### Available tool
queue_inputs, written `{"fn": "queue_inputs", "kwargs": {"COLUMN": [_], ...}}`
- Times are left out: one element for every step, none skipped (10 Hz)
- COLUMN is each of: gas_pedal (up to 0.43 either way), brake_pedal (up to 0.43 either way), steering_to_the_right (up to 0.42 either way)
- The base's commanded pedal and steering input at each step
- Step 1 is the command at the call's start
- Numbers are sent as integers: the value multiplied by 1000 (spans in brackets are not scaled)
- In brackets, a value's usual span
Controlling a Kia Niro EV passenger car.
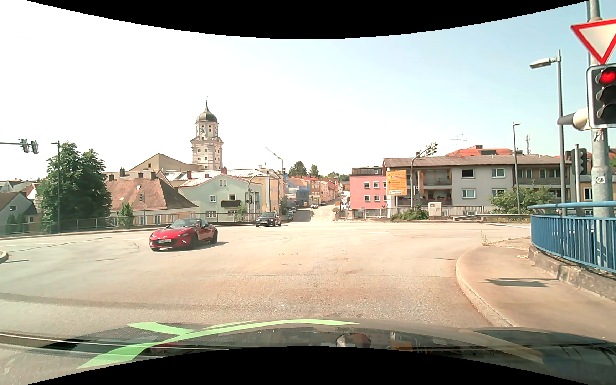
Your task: Follow the waypoints while adhering to traffic rules and regulations
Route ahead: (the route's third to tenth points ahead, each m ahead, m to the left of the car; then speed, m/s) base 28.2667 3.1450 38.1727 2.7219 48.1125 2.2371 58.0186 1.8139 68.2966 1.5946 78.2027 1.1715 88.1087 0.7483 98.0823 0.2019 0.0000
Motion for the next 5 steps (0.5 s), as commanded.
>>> {"fn": "queue_inputs", "kwargs": {"gas_pedal": [0,0,0,0,0], "brake_pedal": [293,293,293,293,299], "steering_to_the_right": [-8,-8,-8,-8,-8]}}
